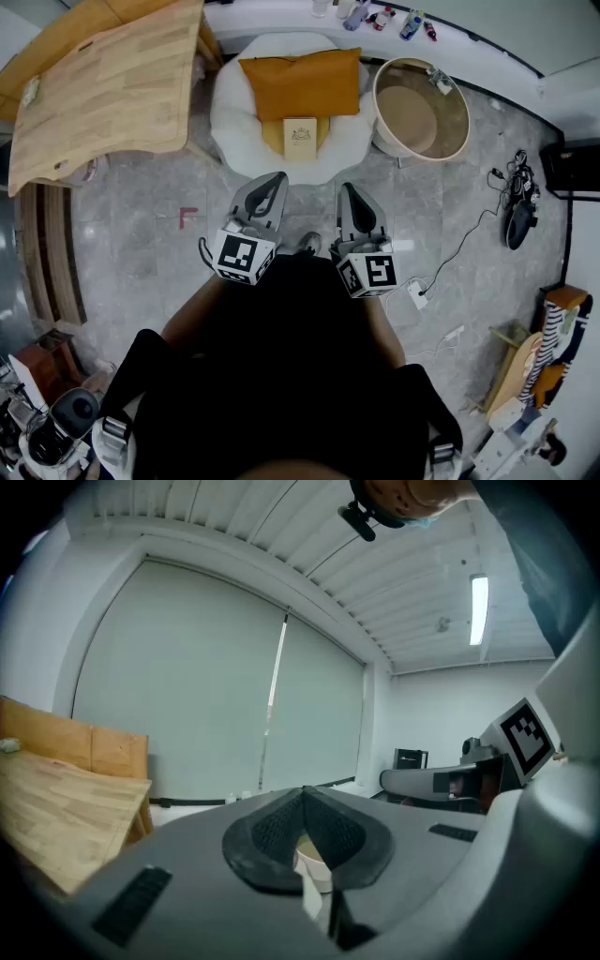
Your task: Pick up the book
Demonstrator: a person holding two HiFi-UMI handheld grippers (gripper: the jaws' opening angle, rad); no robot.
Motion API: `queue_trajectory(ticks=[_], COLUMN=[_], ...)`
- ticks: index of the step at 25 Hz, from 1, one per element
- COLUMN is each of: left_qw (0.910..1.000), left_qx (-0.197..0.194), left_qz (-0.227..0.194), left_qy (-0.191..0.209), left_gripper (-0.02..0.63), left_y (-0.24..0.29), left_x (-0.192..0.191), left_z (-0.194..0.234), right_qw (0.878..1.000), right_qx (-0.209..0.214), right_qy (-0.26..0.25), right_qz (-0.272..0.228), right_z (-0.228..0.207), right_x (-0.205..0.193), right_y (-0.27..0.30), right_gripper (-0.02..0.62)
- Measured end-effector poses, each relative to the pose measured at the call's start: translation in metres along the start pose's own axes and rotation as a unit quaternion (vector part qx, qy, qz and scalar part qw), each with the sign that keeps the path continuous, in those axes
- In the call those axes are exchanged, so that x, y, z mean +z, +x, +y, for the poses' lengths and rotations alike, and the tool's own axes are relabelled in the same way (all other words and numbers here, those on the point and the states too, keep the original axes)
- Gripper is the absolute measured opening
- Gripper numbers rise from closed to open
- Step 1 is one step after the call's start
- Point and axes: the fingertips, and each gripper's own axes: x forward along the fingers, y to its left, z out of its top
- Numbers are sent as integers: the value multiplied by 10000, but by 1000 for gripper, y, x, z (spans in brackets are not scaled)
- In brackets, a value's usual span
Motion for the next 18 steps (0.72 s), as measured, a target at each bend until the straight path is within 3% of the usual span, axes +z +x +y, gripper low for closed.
queue_trajectory(ticks=[18], left_qw=[10000], left_qx=[38], left_qz=[73], left_qy=[-36], left_gripper=[0], left_y=[-4], left_x=[-9], left_z=[43], right_qw=[9999], right_qx=[-94], right_qy=[68], right_qz=[85], right_z=[13], right_x=[-6], right_y=[41], right_gripper=[2])
